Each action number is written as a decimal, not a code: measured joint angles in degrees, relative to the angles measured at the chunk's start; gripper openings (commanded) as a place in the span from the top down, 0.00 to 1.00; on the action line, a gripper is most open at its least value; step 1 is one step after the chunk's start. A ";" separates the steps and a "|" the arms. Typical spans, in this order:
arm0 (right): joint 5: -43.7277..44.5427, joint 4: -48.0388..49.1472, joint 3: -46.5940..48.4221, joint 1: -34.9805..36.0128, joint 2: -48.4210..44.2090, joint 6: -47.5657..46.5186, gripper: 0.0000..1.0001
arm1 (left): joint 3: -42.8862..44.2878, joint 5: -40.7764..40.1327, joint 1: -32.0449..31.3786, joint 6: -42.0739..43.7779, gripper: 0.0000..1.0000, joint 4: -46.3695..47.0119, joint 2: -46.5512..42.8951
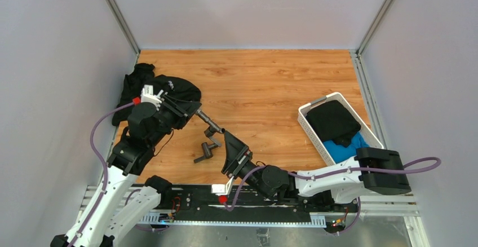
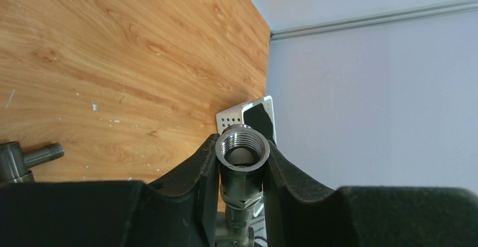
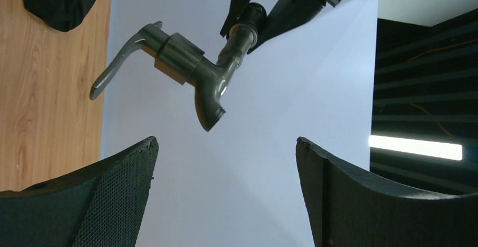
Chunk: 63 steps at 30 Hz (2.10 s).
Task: Install the water faucets
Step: Screw the water faucet onto the adaptor.
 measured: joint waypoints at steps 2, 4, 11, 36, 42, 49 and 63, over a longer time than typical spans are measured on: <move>0.00 1.79 0.02 0.00 2.05 -2.64 0.10 | 0.00 0.55 0.00 0.00 1.00 0.00 0.22; -0.09 2.73 0.15 -0.04 4.04 -4.79 0.10 | 0.00 1.01 0.00 -0.02 1.00 0.00 0.37; -2.08 2.91 1.84 -1.22 7.17 -7.37 0.17 | 0.00 1.97 0.00 0.00 1.00 0.04 0.42; -7.93 -6.91 8.24 -6.19 8.07 -2.60 0.82 | -0.04 2.71 0.31 0.96 1.00 1.01 0.57; -7.98 -6.38 8.35 -6.27 8.46 -2.08 1.00 | -0.11 2.69 0.37 1.73 1.00 1.33 0.66; -8.31 -10.19 9.42 -6.27 6.84 5.64 1.00 | -0.68 2.69 0.39 1.84 1.00 1.46 0.63; -24.20 -30.99 15.21 -11.74 -6.69 59.08 1.00 | -2.03 5.79 0.33 -0.13 1.00 4.26 -1.55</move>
